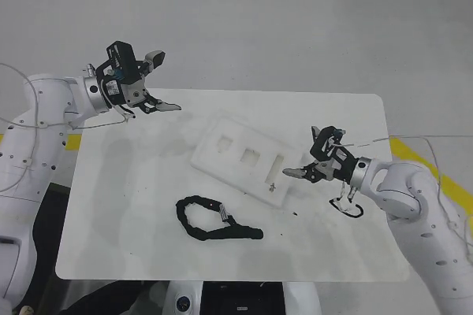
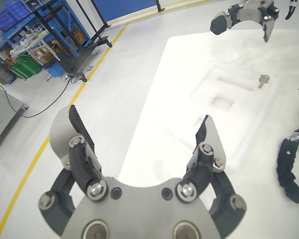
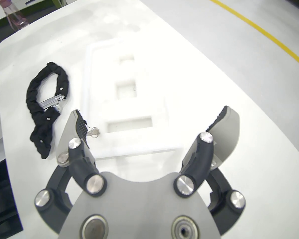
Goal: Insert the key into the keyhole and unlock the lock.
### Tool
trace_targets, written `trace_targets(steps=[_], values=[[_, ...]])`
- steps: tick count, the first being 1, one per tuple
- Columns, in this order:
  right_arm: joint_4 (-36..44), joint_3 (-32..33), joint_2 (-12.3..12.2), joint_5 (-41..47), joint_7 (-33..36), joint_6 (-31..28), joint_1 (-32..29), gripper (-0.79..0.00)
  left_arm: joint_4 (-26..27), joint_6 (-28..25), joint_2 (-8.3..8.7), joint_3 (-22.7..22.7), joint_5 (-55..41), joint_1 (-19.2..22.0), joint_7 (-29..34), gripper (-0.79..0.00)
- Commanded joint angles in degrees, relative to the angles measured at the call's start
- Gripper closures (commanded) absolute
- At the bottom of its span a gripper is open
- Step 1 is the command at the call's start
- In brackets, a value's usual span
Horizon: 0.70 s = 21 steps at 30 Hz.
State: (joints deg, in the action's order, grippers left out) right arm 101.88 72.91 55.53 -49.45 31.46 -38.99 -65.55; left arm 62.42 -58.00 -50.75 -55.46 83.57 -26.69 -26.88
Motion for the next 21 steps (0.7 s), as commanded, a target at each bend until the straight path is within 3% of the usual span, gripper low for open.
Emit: trace_targets(steps=[1,21], values=[[0.6,-0.6,0.0,0.4,1.3,0.1,-0.4,-0.785,0.0,0.0,0.00,0.0,0.0,0.0,0.0,-0.785],[3.8,-7.0,0.0,-1.3,9.1,0.0,-2.4,-0.785,0.0,0.0,0.00,0.0,0.0,0.0,0.0,-0.785]])
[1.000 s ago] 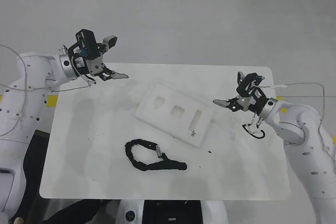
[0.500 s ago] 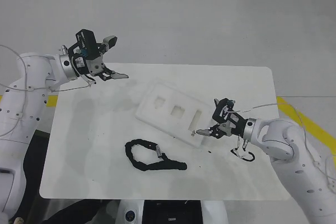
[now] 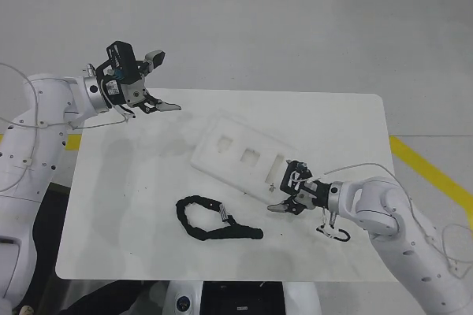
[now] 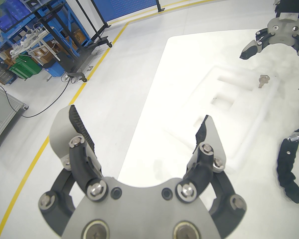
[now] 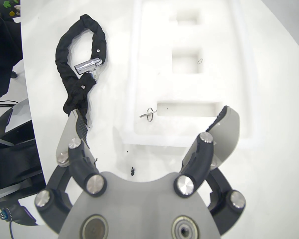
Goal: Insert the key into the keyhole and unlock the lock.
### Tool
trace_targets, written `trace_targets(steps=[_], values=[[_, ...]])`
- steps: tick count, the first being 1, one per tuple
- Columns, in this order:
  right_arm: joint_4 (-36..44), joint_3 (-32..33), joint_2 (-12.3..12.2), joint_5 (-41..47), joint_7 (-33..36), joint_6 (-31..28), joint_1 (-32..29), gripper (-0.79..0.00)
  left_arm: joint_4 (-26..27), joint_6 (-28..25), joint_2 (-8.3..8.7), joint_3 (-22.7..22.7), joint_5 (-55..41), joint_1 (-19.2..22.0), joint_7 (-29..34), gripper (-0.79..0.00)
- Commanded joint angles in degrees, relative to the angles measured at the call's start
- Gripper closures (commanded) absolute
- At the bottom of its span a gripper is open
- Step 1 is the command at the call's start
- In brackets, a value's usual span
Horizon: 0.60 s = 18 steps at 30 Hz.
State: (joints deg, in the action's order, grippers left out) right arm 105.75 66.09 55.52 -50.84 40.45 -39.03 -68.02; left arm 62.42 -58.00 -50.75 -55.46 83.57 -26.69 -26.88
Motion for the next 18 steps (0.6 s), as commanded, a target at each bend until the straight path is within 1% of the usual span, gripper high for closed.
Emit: trace_targets(steps=[1,5,18], values=[[-0.1,-0.6,0.1,0.1,0.2,0.1,0.2,-0.785,0.0,0.0,0.00,0.0,0.0,0.0,0.0,-0.785],[0.0,-1.6,0.2,-0.2,0.3,1.5,0.6,-0.785,0.0,0.0,0.00,0.0,0.0,0.0,0.0,-0.785],[0.0,-1.6,0.2,-0.2,0.3,1.5,0.6,-0.785,0.0,0.0,0.00,0.0,0.0,0.0,0.0,-0.785]])
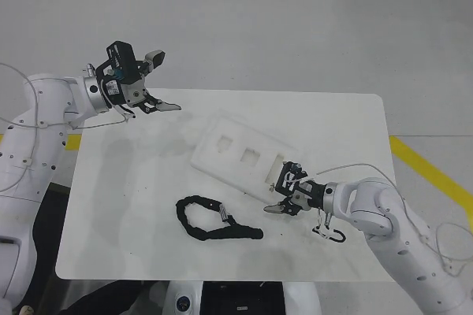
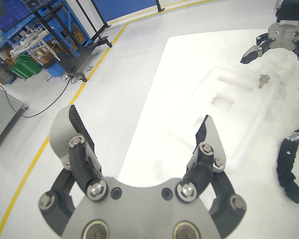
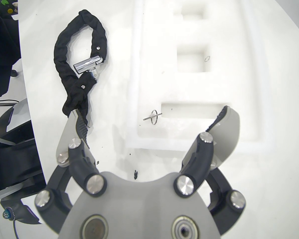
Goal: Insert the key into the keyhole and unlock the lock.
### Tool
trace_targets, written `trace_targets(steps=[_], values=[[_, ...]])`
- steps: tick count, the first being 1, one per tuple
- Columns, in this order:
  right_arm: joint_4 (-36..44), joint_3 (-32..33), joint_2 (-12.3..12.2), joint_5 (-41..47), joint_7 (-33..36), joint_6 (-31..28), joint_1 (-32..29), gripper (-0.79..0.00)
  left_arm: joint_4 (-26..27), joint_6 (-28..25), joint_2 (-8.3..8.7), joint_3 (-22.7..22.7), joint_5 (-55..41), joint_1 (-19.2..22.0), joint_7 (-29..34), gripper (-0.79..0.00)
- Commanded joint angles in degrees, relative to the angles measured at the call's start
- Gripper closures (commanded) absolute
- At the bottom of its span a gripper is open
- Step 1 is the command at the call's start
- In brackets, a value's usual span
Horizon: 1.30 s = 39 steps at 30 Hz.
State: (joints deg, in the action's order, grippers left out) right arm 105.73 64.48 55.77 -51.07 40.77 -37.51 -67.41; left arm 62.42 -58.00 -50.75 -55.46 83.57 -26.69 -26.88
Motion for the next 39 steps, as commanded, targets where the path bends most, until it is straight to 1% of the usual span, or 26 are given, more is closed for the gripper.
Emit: trace_targets(steps=[1,5,7,9,12,14,17,20,25,29,33,34,36,38,39], values=[[0.0,0.0,0.0,0.0,0.0,0.0,0.0,-0.785,0.0,0.0,0.00,0.0,0.0,0.0,0.0,-0.785],[0.1,0.0,0.0,0.0,-0.2,0.1,-0.1,-0.785,0.0,0.0,0.00,0.0,0.0,0.0,0.0,-0.785],[0.6,-0.1,0.0,-0.4,-0.4,1.2,-0.5,-0.785,0.0,0.0,0.00,0.0,0.0,0.0,0.0,-0.785],[1.5,-0.2,0.1,0.2,1.0,4.4,-1.0,-0.785,0.0,0.0,0.00,0.0,0.0,0.0,0.0,-0.785],[3.5,-0.6,0.3,2.8,5.7,10.9,-1.4,-0.785,0.0,0.0,0.00,0.0,0.0,0.0,0.0,-0.785],[4.5,-0.6,0.4,6.0,9.7,15.6,-1.2,-0.785,0.0,0.0,0.00,0.0,0.0,0.0,0.0,-0.785],[5.6,-0.8,0.6,9.7,15.7,20.0,0.1,-0.785,0.0,0.0,0.00,0.0,0.0,0.0,0.0,-0.785],[5.3,-1.9,0.9,13.6,19.2,22.0,1.9,-0.785,0.0,0.0,0.00,0.0,0.0,0.0,0.0,-0.785],[3.0,-3.7,1.5,17.3,21.8,23.5,5.3,-0.785,0.0,0.0,0.00,0.0,0.0,0.0,0.0,-0.785],[2.3,-5.3,2.0,17.7,22.9,25.5,7.6,-0.785,0.0,0.0,0.00,0.0,0.0,0.0,0.0,-0.785],[1.6,-6.2,2.3,16.8,24.2,29.3,9.1,-0.785,0.0,0.0,0.00,0.0,0.0,0.0,0.0,-0.785],[1.5,-6.4,2.3,16.6,24.5,30.1,9.3,-0.776,0.0,0.0,0.00,0.0,0.0,0.0,0.0,-0.785],[1.0,-6.8,2.5,16.3,24.8,31.5,9.7,-0.711,0.0,0.0,0.00,0.0,0.0,0.0,0.0,-0.785],[0.6,-7.3,2.6,16.3,24.7,31.9,9.9,-0.683,0.0,0.0,0.00,0.0,0.0,0.0,0.0,-0.785],[0.4,-7.5,2.7,16.3,24.8,32.1,10.1,-0.643,0.0,0.0,0.00,0.0,0.0,0.0,0.0,-0.785]])
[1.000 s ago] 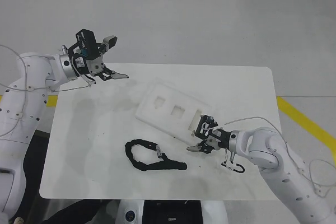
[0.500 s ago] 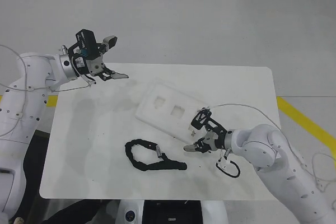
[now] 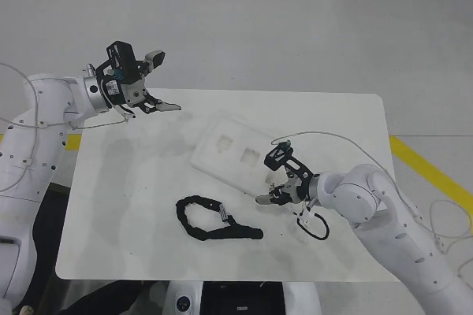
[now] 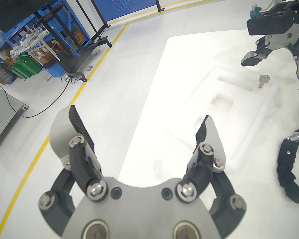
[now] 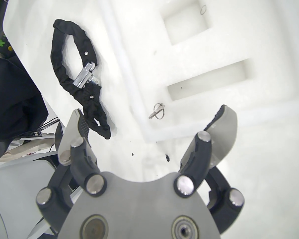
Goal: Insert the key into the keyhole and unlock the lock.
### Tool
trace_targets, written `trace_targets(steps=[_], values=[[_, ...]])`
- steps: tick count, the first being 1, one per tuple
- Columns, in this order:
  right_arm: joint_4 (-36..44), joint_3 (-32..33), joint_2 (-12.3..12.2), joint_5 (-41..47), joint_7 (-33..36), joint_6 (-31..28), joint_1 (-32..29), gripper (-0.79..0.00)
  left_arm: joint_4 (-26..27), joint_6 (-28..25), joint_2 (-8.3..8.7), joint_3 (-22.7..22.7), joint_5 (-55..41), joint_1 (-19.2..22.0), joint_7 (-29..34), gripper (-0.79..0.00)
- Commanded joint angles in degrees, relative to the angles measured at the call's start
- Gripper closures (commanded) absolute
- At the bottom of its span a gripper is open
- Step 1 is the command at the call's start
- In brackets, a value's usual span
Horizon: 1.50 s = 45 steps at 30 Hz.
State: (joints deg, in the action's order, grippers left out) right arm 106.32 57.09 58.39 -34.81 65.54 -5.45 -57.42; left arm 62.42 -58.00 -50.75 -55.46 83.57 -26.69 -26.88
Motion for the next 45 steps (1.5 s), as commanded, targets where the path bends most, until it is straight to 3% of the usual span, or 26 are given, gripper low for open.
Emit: trace_targets(steps=[1,5,13,23,28,45], values=[[-0.3,-0.4,0.1,0.0,0.0,0.2,0.2,-0.606,0.0,0.0,0.00,0.0,0.0,0.0,0.0,-0.785],[-0.7,-1.3,0.3,-0.4,-0.1,0.8,0.6,-0.422,0.0,0.0,0.00,0.0,0.0,0.0,0.0,-0.785],[-0.7,-1.9,0.5,-4.0,1.1,4.6,1.2,-0.351,0.0,0.0,0.00,0.0,0.0,0.0,0.0,-0.785],[-0.5,-2.3,0.8,-5.9,1.4,6.5,1.2,-0.166,0.0,0.0,0.00,0.0,0.0,0.0,0.0,-0.785],[-1.0,-2.1,0.9,-6.6,1.6,7.5,1.3,-0.006,0.0,0.0,0.00,0.0,0.0,0.0,0.0,-0.785],[-0.4,-0.4,1.0,-17.0,0.2,13.4,2.2,0.000,0.0,0.0,0.00,0.0,0.0,0.0,0.0,-0.785]])
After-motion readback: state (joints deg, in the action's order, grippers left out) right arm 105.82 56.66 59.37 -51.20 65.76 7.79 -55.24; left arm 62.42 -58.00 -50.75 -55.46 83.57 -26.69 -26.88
